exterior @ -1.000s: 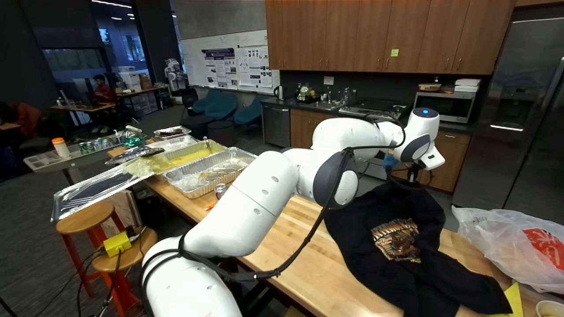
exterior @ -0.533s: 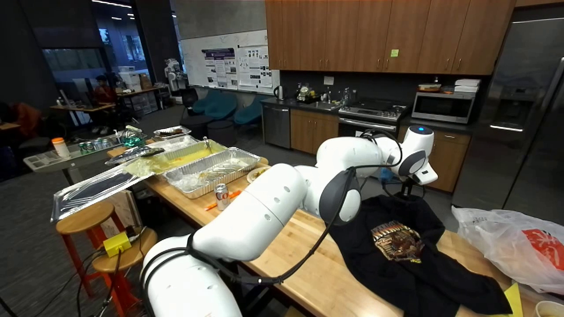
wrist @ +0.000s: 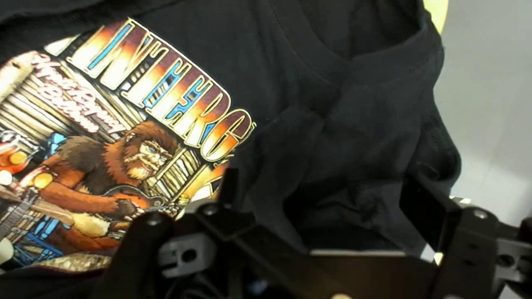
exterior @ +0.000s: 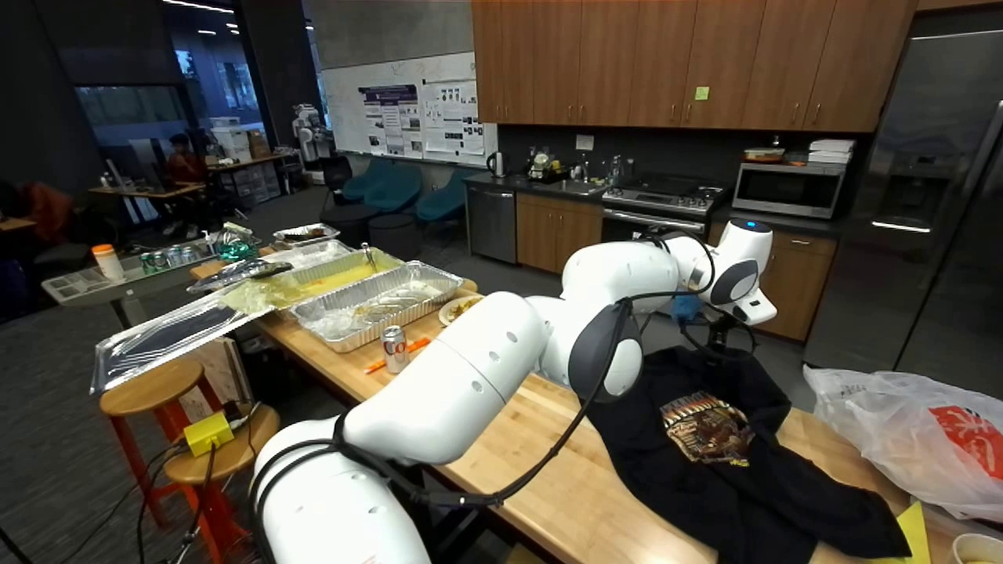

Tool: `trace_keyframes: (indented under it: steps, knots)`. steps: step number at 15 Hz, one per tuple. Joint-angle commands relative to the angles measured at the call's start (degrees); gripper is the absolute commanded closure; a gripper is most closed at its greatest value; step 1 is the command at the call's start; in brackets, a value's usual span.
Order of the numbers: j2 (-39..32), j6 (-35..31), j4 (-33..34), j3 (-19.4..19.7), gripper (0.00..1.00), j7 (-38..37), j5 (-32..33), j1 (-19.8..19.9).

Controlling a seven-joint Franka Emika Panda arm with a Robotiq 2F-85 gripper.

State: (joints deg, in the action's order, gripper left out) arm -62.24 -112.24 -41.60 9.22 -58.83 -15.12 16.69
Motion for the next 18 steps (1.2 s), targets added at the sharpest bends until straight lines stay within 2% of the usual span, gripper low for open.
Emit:
trace_keyframes:
  steps: [1, 11, 15, 16, 18]
  knots:
    - [5.39, 0.86, -5.54, -0.02, 0.0, 4.32, 1.09, -1.78]
    - [19.67, -1.3, -31.75, 1.79, 0.0, 7.8, 2.57, -5.92]
    - [25.72, -5.89, -42.05, 0.56, 0.0, 12.25, 0.43, -3.96]
    - [19.35, -2.51, -33.22, 1.18, 0.0, 9.5, 1.46, -4.54]
    - [21.88, -4.26, -37.16, 1.31, 0.0, 11.03, 1.18, -4.26]
